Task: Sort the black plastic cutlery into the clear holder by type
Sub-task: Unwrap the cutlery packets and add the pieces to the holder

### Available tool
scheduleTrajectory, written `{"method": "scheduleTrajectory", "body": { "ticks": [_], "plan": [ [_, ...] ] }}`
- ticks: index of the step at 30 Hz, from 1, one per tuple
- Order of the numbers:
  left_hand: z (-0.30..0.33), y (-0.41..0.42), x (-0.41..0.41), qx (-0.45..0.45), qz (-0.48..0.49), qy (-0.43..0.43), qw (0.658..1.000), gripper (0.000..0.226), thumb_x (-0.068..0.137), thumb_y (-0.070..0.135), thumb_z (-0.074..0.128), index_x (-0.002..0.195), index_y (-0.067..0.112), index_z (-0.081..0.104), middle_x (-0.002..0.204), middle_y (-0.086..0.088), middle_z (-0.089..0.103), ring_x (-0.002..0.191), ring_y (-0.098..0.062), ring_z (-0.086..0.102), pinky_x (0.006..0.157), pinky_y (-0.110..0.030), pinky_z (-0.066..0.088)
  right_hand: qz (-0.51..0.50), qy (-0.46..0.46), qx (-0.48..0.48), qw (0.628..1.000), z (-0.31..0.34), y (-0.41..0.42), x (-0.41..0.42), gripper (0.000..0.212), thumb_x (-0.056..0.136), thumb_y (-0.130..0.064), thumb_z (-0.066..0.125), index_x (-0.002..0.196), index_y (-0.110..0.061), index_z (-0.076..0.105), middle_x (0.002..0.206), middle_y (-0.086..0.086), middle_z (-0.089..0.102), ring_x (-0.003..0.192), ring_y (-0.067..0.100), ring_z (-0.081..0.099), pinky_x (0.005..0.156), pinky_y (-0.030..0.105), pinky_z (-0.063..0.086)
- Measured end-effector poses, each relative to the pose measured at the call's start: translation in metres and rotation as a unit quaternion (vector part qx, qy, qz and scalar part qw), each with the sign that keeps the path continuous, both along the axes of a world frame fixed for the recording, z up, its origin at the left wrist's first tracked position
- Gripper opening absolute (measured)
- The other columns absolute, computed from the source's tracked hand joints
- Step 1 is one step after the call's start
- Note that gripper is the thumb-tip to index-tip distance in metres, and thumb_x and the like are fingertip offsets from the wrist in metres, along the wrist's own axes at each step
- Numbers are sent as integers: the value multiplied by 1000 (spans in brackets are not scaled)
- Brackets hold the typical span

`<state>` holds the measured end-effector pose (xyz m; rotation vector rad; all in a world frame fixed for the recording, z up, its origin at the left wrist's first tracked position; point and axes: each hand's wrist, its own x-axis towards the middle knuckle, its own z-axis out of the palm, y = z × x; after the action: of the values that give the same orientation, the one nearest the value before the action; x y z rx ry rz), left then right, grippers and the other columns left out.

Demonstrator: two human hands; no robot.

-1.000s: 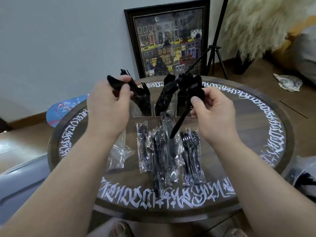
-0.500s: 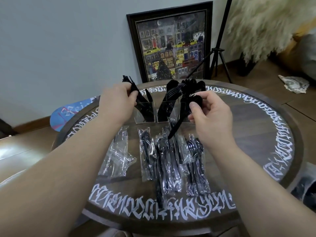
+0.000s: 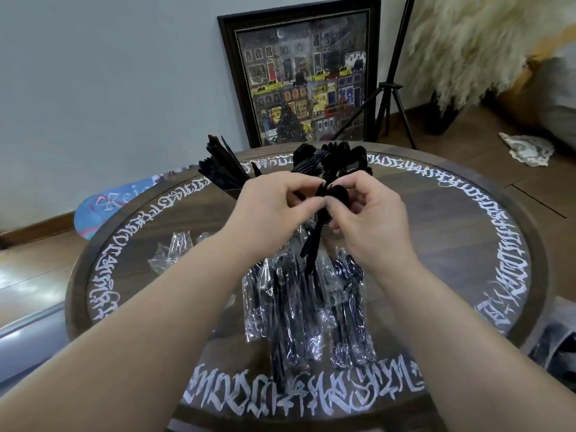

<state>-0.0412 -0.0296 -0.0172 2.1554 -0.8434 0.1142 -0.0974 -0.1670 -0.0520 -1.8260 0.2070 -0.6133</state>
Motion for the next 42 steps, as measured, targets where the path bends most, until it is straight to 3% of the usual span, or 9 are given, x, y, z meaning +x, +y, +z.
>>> {"method": "scheduleTrajectory", "body": {
  "ticks": [5,9,12,18,22,28,32,36,42],
  "plan": [
    [8,-4,6,-28,10,23,999,24,85,14,69,77,36,66,66,9,69,63,-7,67,71,-29,57,11,0,9,1000,3,-6,-2,24,85,-12,67,80,-35,65,71,-9,67,60,19,64,67,48,56],
    [38,2,22,-96,73,-73,990,27,89,16,65,80,41,60,70,20,63,62,10,61,64,-6,46,-48,-36,30,998,5,-14,-3,36,88,-13,58,80,-47,63,73,-17,65,70,23,65,68,48,56],
    [56,1,34,-142,87,-126,978,27,88,14,63,81,41,59,73,20,62,67,3,63,64,-11,47,-87,-54,31,994,6,-20,-2,34,88,-15,56,80,-48,62,79,-12,64,74,20,66,72,45,57],
    [33,-11,46,-75,90,-119,986,17,89,15,61,89,32,64,78,18,63,82,-10,68,79,-25,53,-84,-58,33,994,5,-22,3,30,83,-24,55,80,-53,62,78,-21,63,76,22,66,73,46,56],
    [17,-13,45,2,119,-100,988,14,90,17,61,98,21,72,82,13,66,86,-10,67,81,-17,45,-82,-55,29,995,4,-22,5,27,82,-29,55,81,-55,61,83,-16,64,79,23,66,74,47,56],
    [0,-16,40,113,137,-108,978,29,93,15,56,119,19,67,119,0,65,97,-17,64,89,-17,36,-105,-56,-23,993,4,-26,5,33,88,-19,55,87,-51,59,89,-13,55,75,19,67,73,44,57],
    [0,-23,28,37,95,-141,985,23,88,22,66,110,21,71,105,4,64,73,-7,58,82,-22,47,-114,-42,-35,992,1,-29,5,33,86,-10,60,83,-42,56,84,-12,63,74,18,66,74,44,55],
    [-2,-38,11,61,-23,-89,994,23,80,27,75,103,27,74,84,10,67,69,-1,58,73,-12,45,-112,-22,-19,993,-1,-32,3,27,82,-12,68,72,-34,56,69,-16,64,67,9,64,70,38,56],
    [-12,-42,8,0,12,-44,999,14,83,17,72,94,24,75,74,18,66,69,0,63,76,-21,52,-21,-21,1,1000,1,-34,-6,28,78,-8,73,76,-36,66,72,-16,69,67,5,66,66,25,53]
  ]
}}
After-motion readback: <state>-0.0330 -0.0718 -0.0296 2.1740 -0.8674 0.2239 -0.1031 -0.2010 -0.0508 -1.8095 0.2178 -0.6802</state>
